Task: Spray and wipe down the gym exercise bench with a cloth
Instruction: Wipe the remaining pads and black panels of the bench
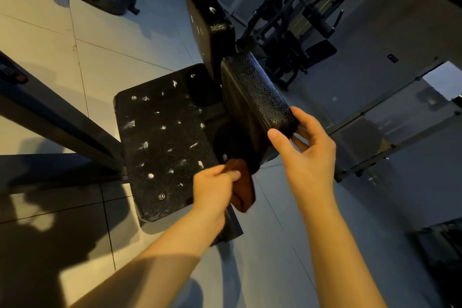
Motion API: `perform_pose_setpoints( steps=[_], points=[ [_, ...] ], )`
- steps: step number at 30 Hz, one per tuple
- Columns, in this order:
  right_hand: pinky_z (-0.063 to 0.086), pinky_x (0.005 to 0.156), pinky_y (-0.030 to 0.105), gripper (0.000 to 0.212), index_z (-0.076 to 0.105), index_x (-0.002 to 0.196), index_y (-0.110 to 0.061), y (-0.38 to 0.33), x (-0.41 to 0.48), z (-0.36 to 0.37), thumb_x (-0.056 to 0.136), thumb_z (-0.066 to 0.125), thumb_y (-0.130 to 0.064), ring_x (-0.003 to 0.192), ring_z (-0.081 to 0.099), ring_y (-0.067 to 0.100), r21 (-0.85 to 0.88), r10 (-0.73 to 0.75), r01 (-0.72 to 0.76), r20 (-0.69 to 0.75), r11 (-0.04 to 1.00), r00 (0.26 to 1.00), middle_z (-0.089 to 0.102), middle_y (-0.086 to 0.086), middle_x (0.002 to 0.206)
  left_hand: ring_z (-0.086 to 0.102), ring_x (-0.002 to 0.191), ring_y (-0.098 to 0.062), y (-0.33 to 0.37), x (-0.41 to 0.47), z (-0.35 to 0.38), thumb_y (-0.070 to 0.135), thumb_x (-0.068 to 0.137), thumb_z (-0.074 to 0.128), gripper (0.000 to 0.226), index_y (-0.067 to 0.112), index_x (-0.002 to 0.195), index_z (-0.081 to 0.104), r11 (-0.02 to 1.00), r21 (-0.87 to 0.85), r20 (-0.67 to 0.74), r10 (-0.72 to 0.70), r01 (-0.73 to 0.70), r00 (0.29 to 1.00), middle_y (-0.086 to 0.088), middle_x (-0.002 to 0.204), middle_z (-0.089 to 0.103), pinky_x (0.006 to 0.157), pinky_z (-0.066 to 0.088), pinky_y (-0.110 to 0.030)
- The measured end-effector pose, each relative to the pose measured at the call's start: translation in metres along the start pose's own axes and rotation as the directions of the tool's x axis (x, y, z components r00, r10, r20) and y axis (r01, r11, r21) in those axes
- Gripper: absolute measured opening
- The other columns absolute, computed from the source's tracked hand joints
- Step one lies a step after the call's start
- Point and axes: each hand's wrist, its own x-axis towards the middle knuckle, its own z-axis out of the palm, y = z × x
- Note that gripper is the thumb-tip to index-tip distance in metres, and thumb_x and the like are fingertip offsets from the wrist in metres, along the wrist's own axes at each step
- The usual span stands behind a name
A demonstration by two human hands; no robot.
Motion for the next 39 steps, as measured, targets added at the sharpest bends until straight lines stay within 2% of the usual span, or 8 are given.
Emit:
perform_pose_setpoints(
  steps=[6, 10, 14, 20, 23, 27, 32, 39],
  points=[
    [0.051, 0.085, 0.02, 0.021, 0.067, 0.106, -0.019, 0.025, -0.048, 0.002, 0.089, 0.061, -0.007, 0.099, 0.059, 0.005, -0.203, -0.215, 0.199, -0.059, 0.959, 0.975, 0.058, -0.007, 0.102, 0.062, 0.061, -0.02, 0.039, 0.012, -0.028, 0.002, 0.093, 0.064, 0.018, 0.017, 0.084, 0.068, 0.995, -0.09, -0.079, -0.053, 0.046, 0.995, -0.007, 0.076, 0.068, 0.044, 0.045, -0.021],
    [0.039, 0.089, 0.001, 0.051, 0.056, 0.136, -0.032, 0.05, -0.073, 0.006, 0.088, 0.071, -0.019, 0.113, 0.049, -0.011, -0.303, -0.051, 0.188, 0.409, 0.934, 0.911, 0.048, -0.02, 0.132, 0.07, 0.082, -0.029, 0.038, 0.009, -0.032, 0.005, 0.091, 0.068, 0.011, 0.01, 0.101, 0.067, 0.983, -0.117, -0.027, -0.146, 0.142, 0.989, -0.013, 0.091, 0.071, 0.079, 0.058, -0.042],
    [0.037, 0.094, 0.001, 0.046, 0.06, 0.135, -0.031, 0.059, -0.078, 0.014, 0.092, 0.077, -0.027, 0.115, 0.05, -0.013, -0.284, -0.091, 0.207, 0.373, 0.936, 0.923, 0.058, -0.022, 0.125, 0.071, 0.096, -0.036, 0.036, 0.0, -0.029, 0.005, 0.094, 0.065, 0.008, 0.006, 0.102, 0.065, 0.985, -0.049, 0.072, -0.164, 0.167, 0.984, -0.02, 0.101, 0.072, 0.096, 0.057, -0.051],
    [0.057, 0.087, 0.024, 0.019, 0.079, 0.107, -0.022, 0.046, -0.066, 0.008, 0.097, 0.067, -0.011, 0.099, 0.072, 0.012, 0.076, 0.184, -0.221, 0.335, 0.972, 0.924, 0.077, -0.006, 0.101, 0.076, 0.095, -0.035, 0.049, -0.003, -0.049, 0.022, 0.096, 0.067, 0.026, 0.004, 0.115, 0.07, 0.962, 0.235, 0.244, -0.199, 0.141, 0.949, -0.021, 0.1, 0.077, 0.087, 0.061, -0.046],
    [0.06, 0.087, 0.029, 0.015, 0.078, 0.103, -0.016, 0.039, -0.062, 0.007, 0.099, 0.064, -0.016, 0.097, 0.075, 0.018, 0.178, 0.397, -0.493, 0.396, 0.851, 0.828, 0.079, 0.003, 0.097, 0.077, 0.091, -0.03, 0.06, 0.002, -0.063, 0.058, 0.087, 0.07, 0.048, 0.013, 0.105, 0.075, 0.736, 0.672, 0.253, -0.123, -0.083, 0.96, -0.01, 0.09, 0.078, 0.083, 0.061, -0.042],
    [0.06, 0.081, 0.031, 0.018, 0.076, 0.102, -0.004, 0.041, -0.059, 0.011, 0.101, 0.062, -0.017, 0.095, 0.074, 0.021, 0.179, 0.495, -0.598, 0.406, 0.781, 0.768, 0.078, 0.01, 0.096, 0.067, 0.11, -0.012, 0.076, 0.005, -0.067, 0.082, 0.054, 0.077, 0.071, 0.03, 0.102, 0.078, 0.641, 0.678, 0.411, 0.075, -0.36, 0.908, 0.009, 0.111, 0.074, 0.101, 0.049, -0.036],
    [0.056, 0.071, 0.026, 0.023, 0.077, 0.096, -0.009, 0.037, -0.057, 0.017, 0.103, 0.058, -0.022, 0.082, 0.075, 0.018, 0.164, 0.523, -0.637, 0.439, 0.753, 0.731, 0.078, 0.011, 0.09, 0.076, 0.093, -0.019, 0.078, 0.002, -0.057, 0.036, 0.075, 0.089, 0.032, 0.02, 0.102, 0.08, 0.558, 0.646, 0.645, -0.034, -0.521, 0.764, -0.003, 0.096, 0.079, 0.097, 0.058, -0.042],
    [0.052, 0.066, 0.026, 0.023, 0.078, 0.09, -0.011, 0.034, -0.055, 0.018, 0.097, 0.068, -0.031, 0.075, 0.072, 0.015, 0.163, 0.564, -0.685, 0.451, 0.71, 0.692, 0.077, 0.007, 0.085, 0.049, 0.07, -0.024, 0.072, 0.009, -0.056, 0.028, 0.066, 0.068, 0.033, -0.003, 0.077, 0.064, 0.666, 0.647, 0.479, 0.024, -0.371, 0.878, -0.009, 0.074, 0.053, 0.069, 0.043, -0.037]
  ],
)
